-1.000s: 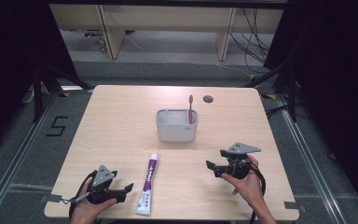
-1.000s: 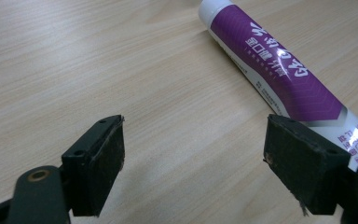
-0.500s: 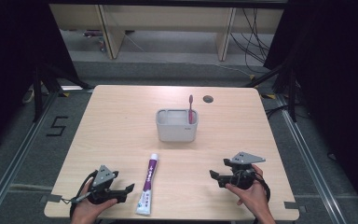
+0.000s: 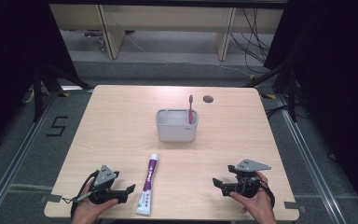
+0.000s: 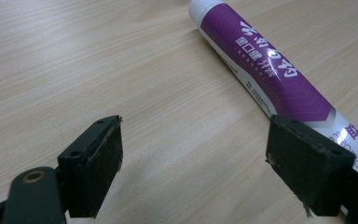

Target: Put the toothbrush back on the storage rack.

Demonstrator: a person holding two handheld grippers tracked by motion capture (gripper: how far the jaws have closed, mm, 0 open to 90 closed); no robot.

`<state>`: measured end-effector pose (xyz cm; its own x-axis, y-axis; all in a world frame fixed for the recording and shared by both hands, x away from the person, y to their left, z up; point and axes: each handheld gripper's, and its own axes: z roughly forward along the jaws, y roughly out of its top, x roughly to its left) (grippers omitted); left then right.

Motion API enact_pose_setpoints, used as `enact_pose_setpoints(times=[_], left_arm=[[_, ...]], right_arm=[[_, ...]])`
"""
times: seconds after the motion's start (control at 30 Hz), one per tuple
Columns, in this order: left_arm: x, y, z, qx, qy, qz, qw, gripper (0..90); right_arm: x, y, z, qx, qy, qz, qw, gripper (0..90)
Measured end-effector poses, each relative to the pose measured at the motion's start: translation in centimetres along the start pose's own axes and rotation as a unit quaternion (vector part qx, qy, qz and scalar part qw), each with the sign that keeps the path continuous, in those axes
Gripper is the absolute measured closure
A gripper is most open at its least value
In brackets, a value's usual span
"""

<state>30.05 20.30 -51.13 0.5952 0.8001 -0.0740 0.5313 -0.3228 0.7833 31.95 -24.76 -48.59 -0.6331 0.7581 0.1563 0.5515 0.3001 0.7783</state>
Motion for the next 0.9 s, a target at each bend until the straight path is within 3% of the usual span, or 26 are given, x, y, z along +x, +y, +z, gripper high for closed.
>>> enact_pose_setpoints(times=[0.13, 0.17, 0.2, 0.23, 0.33, 0.37, 0.4, 0.53, 0.57, 0.6, 0.63, 0.73, 0.9], left_arm=[[-0.1, 0.3, 0.1, -0.004, -0.001, -0.003, 1.0000, 17.7], [-0.1, 0.4, 0.0, 0.002, 0.001, 0.003, 1.0000, 17.6], [-0.2, 0.4, 0.3, -0.016, -0.002, -0.011, 0.9998, 17.6], [0.0, 0.7, 0.1, -0.001, -0.002, 0.005, 1.0000, 17.6], [-0.1, 1.3, 0.0, -0.010, -0.008, 0.009, 0.9999, 16.3], [-0.3, 1.5, 0.1, -0.021, -0.010, 0.000, 0.9997, 16.3], [-0.2, 1.8, 0.1, -0.014, -0.010, 0.015, 0.9997, 16.3], [-0.7, 2.8, 0.6, -0.024, -0.021, 0.018, 0.9993, 16.3], [-0.7, 3.1, 0.6, -0.015, -0.022, 0.031, 0.9992, 16.3], [-0.7, 3.4, 0.8, -0.016, -0.024, 0.034, 0.9990, 16.3], [-0.9, 3.6, 1.0, -0.020, -0.026, 0.034, 0.9989, 16.3], [-1.0, 4.4, 1.5, -0.015, -0.027, 0.049, 0.9983, 16.4], [-1.3, 5.7, 2.8, -0.015, -0.035, 0.058, 0.9976, 16.5]], right_arm=[[0.0, -0.2, -0.3, -0.002, -0.005, -0.011, 0.9999, 17.1], [0.2, -0.3, -0.3, -0.002, 0.003, 0.007, 1.0000, 17.4], [0.1, -0.3, -0.4, 0.000, 0.001, 0.000, 1.0000, 17.5], [0.0, -0.3, -0.4, -0.003, 0.001, -0.005, 1.0000, 17.7], [0.1, -0.5, -0.6, 0.001, -0.001, 0.007, 1.0000, 18.1], [-0.1, -0.5, -0.6, -0.004, -0.008, -0.005, 0.9999, 18.2], [0.0, -0.6, -0.5, -0.005, -0.004, 0.003, 1.0000, 18.3], [0.1, -0.7, -0.5, -0.004, -0.002, 0.006, 1.0000, 18.6], [0.0, -0.7, -0.5, -0.003, -0.003, 0.006, 1.0000, 18.6], [0.0, -0.7, -0.5, -0.003, -0.002, 0.007, 1.0000, 18.7], [-0.2, -0.7, -0.5, -0.005, -0.008, -0.006, 0.9999, 18.7], [-0.2, -0.7, -0.6, -0.005, -0.007, -0.002, 1.0000, 19.2], [-0.3, -0.7, -0.6, -0.005, -0.007, -0.004, 1.0000, 19.6]])
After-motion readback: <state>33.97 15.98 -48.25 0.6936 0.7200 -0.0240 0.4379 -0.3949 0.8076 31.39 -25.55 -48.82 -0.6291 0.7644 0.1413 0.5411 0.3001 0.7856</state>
